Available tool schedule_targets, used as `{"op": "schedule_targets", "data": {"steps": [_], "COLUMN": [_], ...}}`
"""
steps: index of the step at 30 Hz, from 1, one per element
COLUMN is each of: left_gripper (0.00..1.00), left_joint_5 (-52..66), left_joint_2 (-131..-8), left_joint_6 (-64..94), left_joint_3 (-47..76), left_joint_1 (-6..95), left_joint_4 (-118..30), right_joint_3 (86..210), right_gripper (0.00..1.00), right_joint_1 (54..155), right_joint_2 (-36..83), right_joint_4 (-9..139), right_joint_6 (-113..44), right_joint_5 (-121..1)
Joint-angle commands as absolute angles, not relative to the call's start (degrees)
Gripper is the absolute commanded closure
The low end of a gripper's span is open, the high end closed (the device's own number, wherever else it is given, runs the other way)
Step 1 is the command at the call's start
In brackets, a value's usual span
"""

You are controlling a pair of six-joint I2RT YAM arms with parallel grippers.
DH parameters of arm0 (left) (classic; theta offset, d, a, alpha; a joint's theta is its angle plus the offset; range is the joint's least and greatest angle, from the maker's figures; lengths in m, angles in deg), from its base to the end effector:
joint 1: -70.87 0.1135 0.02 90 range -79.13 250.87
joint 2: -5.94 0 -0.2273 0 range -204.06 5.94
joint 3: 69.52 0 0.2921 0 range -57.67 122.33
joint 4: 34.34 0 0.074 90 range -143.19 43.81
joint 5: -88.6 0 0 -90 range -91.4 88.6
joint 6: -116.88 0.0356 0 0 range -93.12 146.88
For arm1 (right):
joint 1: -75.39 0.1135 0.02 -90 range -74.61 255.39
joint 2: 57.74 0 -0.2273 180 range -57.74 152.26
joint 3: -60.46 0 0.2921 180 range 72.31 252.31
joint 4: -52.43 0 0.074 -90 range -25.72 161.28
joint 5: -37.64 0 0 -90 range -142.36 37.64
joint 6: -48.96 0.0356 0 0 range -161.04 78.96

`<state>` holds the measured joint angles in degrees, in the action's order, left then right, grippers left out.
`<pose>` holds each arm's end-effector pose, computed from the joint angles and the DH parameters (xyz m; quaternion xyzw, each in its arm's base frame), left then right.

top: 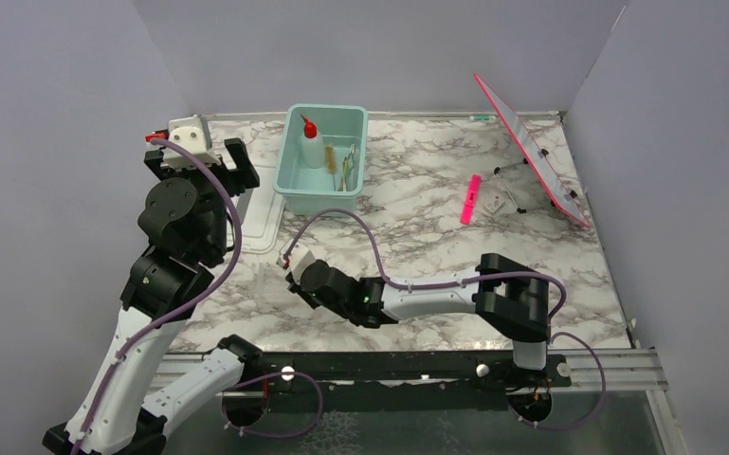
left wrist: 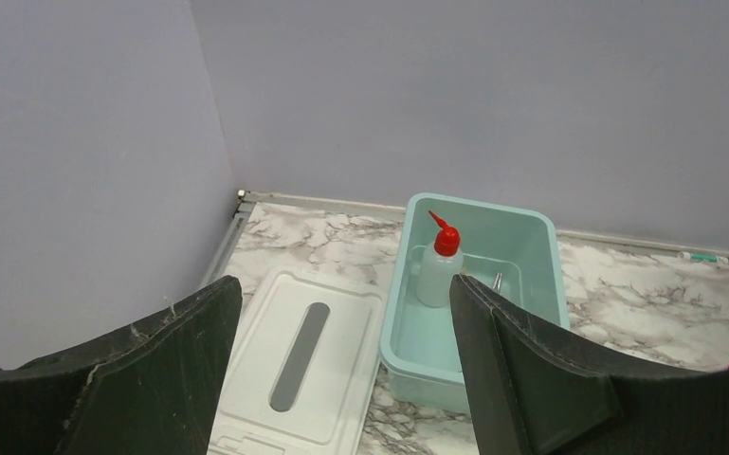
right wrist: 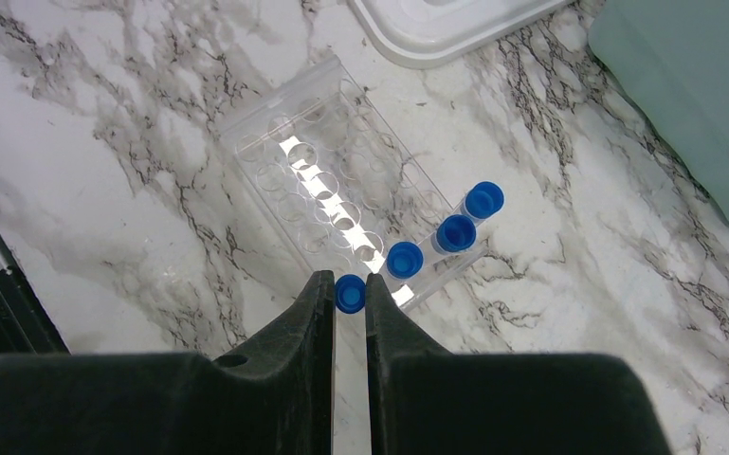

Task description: Organize the chemistry lab equipment

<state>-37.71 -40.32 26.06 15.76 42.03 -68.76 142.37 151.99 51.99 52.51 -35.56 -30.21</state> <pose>0.1785 -0.0742 0.4699 -0.0662 0.6807 0.0255 0.7292 0.1173 0.4343 0.1411 -0.4083 0.7416 0.2082 0.4898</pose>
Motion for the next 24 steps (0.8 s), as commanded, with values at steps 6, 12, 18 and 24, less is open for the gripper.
{"op": "schedule_targets", "data": {"steps": [6,12,18,24], "left_gripper": [0.16,0.16,0.16,0.16], "left_joint_5": [-38.98,-38.83,-38.64,-38.17], "left_joint_2": [-40.56,-40.55,-40.19,-39.96], "left_joint_6": [26.61,26.61,26.61,26.35], "left_joint_3": [15.28,15.20,15.02,14.93], "left_joint_1": [42.15,42.13,42.21,42.14], "left_joint_4": [-67.66,-67.72,-67.81,-68.39], "right_joint_3": [140.76,141.44,142.63,142.59], "right_gripper": [0.85,0.85,0.85,0.81], "right_joint_1": [152.07,152.03,151.86,151.68], "right_joint_2": [52.39,52.56,53.11,52.64], "right_joint_4": [50.05,51.78,54.24,54.81], "right_joint_6": [-33.53,-31.86,-29.83,-29.10], "right_joint_5": [-28.10,-27.38,-27.28,-27.49]}}
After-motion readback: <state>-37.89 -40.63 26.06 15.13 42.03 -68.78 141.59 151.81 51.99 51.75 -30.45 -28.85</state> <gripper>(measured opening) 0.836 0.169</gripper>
